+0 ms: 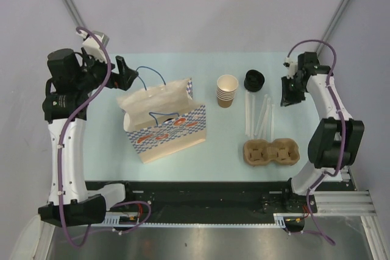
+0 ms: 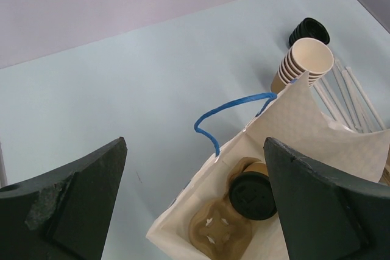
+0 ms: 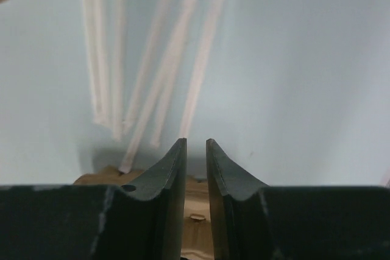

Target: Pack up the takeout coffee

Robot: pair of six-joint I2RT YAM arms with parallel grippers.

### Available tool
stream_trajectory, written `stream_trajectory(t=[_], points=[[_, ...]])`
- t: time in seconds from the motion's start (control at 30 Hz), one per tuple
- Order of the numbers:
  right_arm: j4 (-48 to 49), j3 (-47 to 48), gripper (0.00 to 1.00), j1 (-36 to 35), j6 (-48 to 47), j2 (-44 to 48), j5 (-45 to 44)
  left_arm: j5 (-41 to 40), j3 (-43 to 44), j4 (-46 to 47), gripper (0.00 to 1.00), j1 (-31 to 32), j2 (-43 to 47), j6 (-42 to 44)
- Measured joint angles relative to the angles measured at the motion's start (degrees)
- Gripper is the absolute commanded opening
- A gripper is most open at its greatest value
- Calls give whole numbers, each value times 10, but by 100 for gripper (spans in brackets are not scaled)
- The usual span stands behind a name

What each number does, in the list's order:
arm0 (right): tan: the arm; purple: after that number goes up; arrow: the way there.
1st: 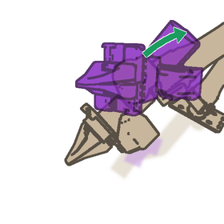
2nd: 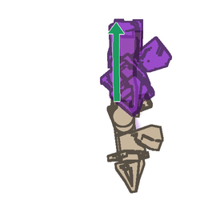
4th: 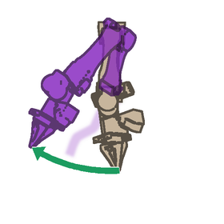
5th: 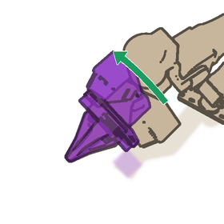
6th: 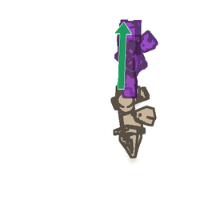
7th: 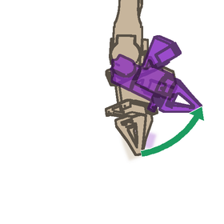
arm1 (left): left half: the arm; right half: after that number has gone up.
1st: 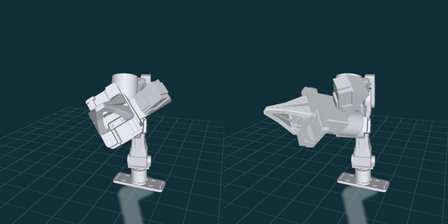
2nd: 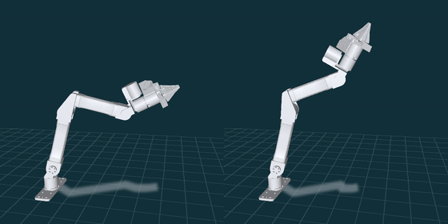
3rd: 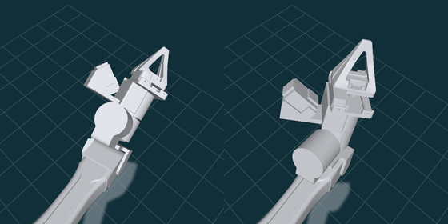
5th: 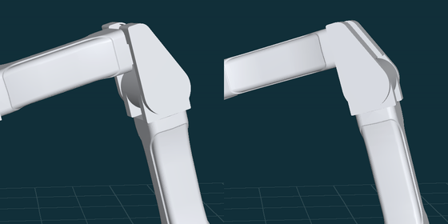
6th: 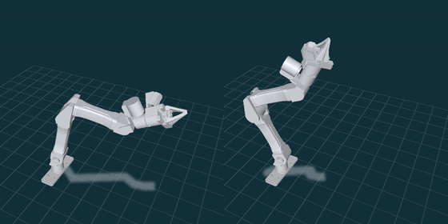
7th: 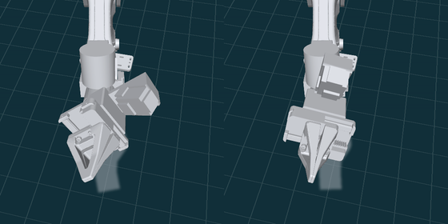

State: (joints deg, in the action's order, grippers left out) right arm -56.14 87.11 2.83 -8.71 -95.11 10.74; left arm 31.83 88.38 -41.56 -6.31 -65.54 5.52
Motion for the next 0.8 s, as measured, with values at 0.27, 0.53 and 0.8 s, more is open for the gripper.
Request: stream_trajectory(t=[0.27,0.53,0.8], points=[[50,-23,28,32,27,-112,-56,-11,-3,3,99,0,-12,0],[86,-23,36,15,43,-167,-58,-32,-6,-13,99,0,-13,1],[96,-2,36,-2,53,-221,-58,-45,-15,-27,100,0,-13,1]])
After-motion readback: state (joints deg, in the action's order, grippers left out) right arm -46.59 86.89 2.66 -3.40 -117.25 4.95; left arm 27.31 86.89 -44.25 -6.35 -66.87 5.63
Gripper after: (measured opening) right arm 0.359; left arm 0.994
